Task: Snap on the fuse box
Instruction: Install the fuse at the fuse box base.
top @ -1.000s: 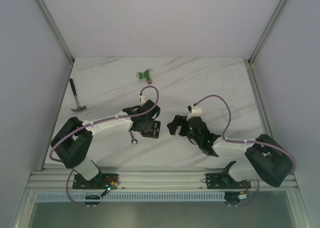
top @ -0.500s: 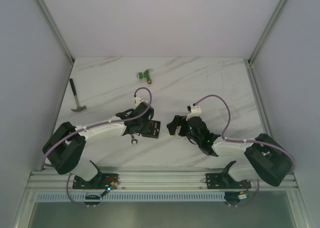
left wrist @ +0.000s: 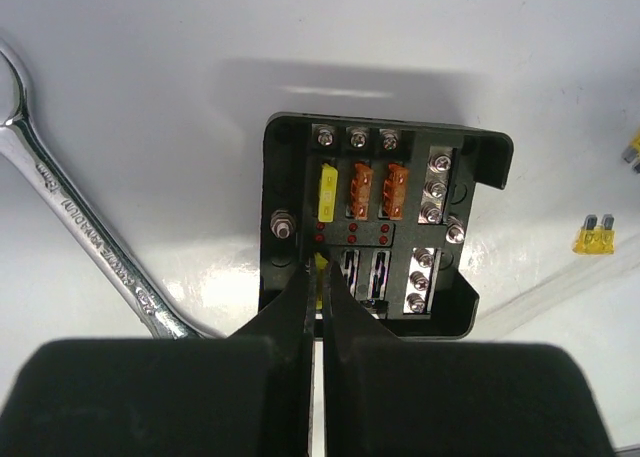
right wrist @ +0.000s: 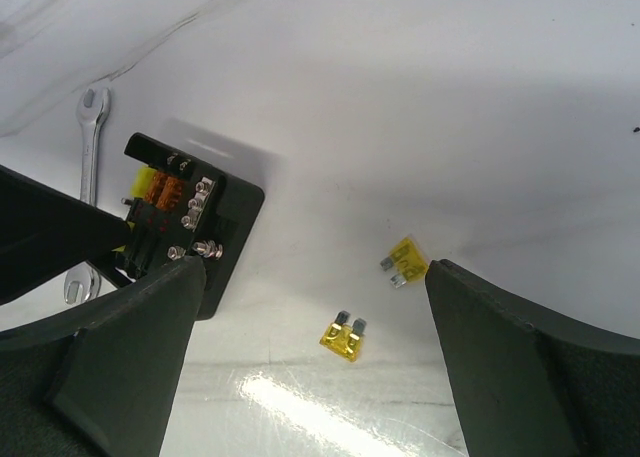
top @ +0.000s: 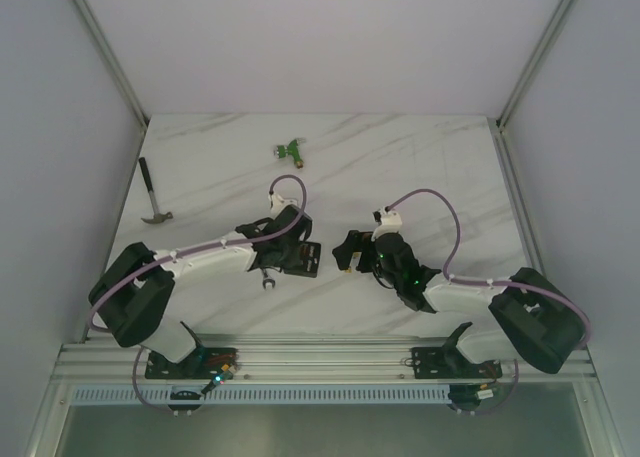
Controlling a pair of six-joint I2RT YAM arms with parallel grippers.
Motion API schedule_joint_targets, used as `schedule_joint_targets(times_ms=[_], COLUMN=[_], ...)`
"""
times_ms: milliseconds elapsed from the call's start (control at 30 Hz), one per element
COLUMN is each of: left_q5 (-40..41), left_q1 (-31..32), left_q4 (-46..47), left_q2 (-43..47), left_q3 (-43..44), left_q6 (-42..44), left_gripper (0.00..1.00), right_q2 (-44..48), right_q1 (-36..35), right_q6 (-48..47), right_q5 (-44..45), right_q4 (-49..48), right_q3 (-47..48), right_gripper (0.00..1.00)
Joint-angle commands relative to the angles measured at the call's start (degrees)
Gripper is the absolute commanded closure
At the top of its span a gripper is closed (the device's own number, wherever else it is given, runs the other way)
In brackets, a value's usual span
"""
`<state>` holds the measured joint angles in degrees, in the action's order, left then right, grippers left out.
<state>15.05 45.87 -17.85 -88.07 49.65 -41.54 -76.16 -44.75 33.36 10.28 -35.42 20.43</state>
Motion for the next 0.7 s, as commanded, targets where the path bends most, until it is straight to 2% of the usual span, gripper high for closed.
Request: schedule_joint_targets(times_ms=[0, 100, 267, 467, 567, 667], left_q5=[-3.19, -2.06, -0.69, 0.17, 1.12, 1.11], left_q1=[1.08, 1.06, 1.08, 1.07, 0.74, -1.06], left_q4=[-8.73, -8.83, -8.74, -8.55, -8.53, -8.52], left_q2=[-3.89, -1.81, 0.34, 3.16, 6.05, 9.75], left_q3=[-1.3, 0.63, 5.41, 8.52, 6.55, 2.5], left_q6=[-3.39, -4.73, -4.5, -5.13, -5.96, -7.41], left_gripper=[1.0, 0.95, 0.8, 0.69, 0.67, 0.73], right_q2=[0.7, 1.54, 2.31, 3.09, 3.83, 4.27], right_q1=[-0.25, -0.25, -0.29, -0.42, -0.41, -0.42], right_q6=[-1.63, -2.65, -3.35, -3.53, -3.77, -3.94], right_q5=[-0.2, -0.98, -3.05, -4.3, -4.59, -4.9], right_q4=[-0.23, 0.81, 1.92, 3.73, 4.95, 6.41], right_q3=[1.93, 2.31, 3.0, 3.74, 4.14, 4.75], right_gripper=[0.0, 0.0, 0.0, 0.0, 0.0, 0.0])
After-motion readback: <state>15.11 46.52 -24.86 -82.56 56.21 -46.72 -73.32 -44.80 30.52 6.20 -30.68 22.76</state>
